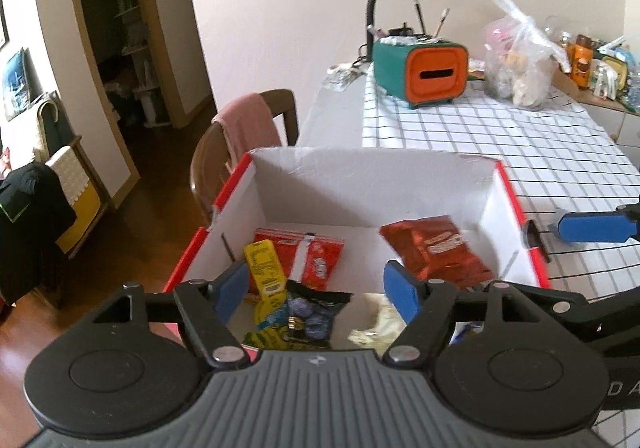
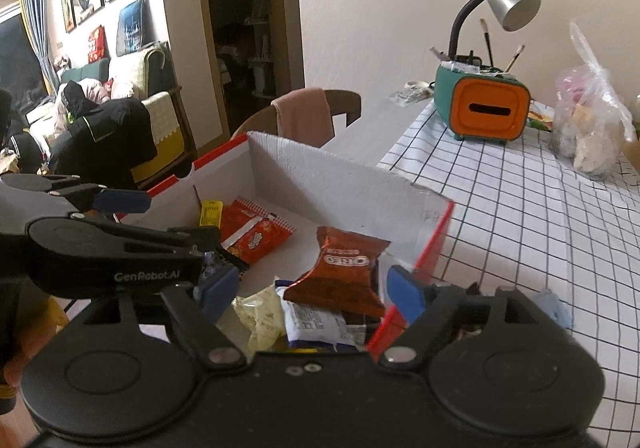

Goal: Organize snacks
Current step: 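Open the left tool releasing the jelly cup while the right tool releases the Oreo bag, then move both tools back toward the brown packet and blue packet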

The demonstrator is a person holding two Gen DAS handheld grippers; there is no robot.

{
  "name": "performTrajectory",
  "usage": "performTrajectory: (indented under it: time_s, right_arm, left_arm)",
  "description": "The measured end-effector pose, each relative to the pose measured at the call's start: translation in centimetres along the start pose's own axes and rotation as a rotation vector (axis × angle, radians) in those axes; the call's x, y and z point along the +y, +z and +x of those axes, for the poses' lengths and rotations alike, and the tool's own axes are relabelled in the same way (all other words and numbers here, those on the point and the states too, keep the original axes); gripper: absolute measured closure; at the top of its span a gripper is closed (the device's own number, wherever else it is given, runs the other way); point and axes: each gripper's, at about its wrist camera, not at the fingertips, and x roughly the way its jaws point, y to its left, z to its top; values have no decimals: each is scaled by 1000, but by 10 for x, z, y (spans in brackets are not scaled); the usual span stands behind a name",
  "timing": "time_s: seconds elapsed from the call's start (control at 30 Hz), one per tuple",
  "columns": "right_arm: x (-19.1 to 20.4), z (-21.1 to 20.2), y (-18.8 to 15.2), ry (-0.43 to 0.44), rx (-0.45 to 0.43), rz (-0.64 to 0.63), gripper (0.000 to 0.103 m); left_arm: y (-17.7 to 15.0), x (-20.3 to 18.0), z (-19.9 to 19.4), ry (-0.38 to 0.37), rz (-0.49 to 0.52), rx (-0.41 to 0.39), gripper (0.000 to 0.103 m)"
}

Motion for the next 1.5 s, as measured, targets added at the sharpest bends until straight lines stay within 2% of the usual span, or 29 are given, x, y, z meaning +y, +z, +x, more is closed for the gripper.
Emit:
performTrajectory:
  time_s: [0.1,0.5,0.6,0.9,1.27,1.4,1.5]
  right_arm:
    - [-8,-12,-3,-7,-13,8,16]
    - [-54,-58,-25,-48,-68,60,3]
    - [-71,-70,-34,-58,-82,85,2]
    - [-129,-103,-60,-106,-103,164,2]
    - [-197,-117,-96,-182,-73,219,2]
    - [-216,-118,-106,-205,-62,239,2]
    - [-228,-114,-111,-206,-57,264,2]
  left_arm:
    - [-1,-9,-10,-17,2,-12,23]
    - [-3,-63,-34,-105,10,-52,18]
    - [-4,-79,-38,-118,9,-59,15]
    - [-5,-133,-43,-162,32,-61,14]
    - [-16,-210,-22,-169,70,-67,14]
    - [-18,-232,-4,-152,101,-57,14]
    - [-15,-242,14,-135,74,-25,14]
